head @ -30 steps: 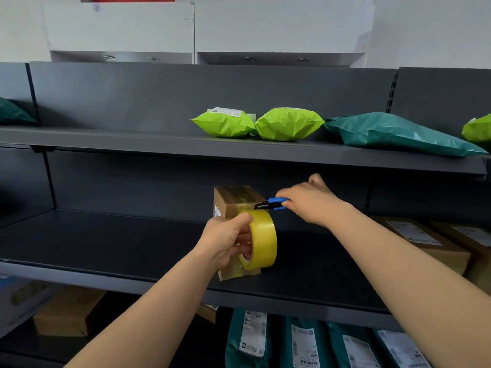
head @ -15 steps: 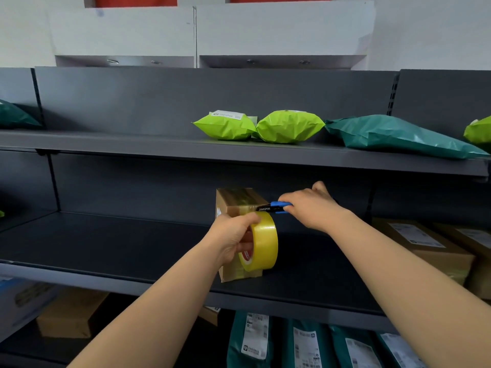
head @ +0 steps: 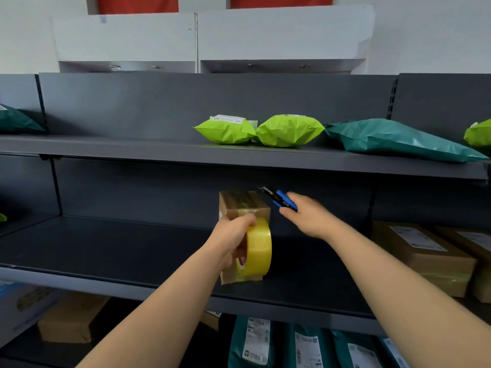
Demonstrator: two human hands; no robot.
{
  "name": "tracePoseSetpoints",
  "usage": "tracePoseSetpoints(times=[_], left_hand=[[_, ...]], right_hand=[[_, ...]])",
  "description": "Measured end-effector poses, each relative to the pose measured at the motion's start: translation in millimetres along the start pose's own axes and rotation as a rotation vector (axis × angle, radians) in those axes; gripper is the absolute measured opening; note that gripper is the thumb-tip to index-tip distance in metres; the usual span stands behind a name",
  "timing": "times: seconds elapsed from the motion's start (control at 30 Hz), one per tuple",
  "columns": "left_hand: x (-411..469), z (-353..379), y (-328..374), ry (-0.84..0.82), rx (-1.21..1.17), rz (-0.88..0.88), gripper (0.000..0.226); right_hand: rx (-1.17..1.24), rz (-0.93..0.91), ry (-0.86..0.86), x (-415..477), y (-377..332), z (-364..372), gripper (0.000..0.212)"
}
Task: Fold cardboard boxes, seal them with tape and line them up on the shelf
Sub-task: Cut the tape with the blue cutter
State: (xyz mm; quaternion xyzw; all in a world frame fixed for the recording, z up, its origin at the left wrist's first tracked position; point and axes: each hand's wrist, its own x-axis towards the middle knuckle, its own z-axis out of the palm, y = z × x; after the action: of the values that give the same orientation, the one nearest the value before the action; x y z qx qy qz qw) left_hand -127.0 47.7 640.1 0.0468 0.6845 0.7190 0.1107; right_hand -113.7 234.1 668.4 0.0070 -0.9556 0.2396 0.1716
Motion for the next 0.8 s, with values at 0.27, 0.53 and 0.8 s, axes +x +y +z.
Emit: tracePoseSetpoints(times=[0.27, 0.53, 0.8], left_hand=[[5.2, -6.1, 9.8, -0.041, -0.031, -0.048, 0.027], [8.2, -7.9, 11.8, -0.084, -0.081, -0.147, 0.038], [18.1, 3.9, 13.6, -0.026, -0.094, -0.111, 0.028]], right_hand=[[0.511, 0.172, -0.028, 5.9, -12.5, 33.0, 0.021], [0.573, 0.187, -0.007, 14.2, -5.9, 39.0, 0.029], [0.592, 0.177, -0.001, 14.2, -2.8, 39.7, 0.029]])
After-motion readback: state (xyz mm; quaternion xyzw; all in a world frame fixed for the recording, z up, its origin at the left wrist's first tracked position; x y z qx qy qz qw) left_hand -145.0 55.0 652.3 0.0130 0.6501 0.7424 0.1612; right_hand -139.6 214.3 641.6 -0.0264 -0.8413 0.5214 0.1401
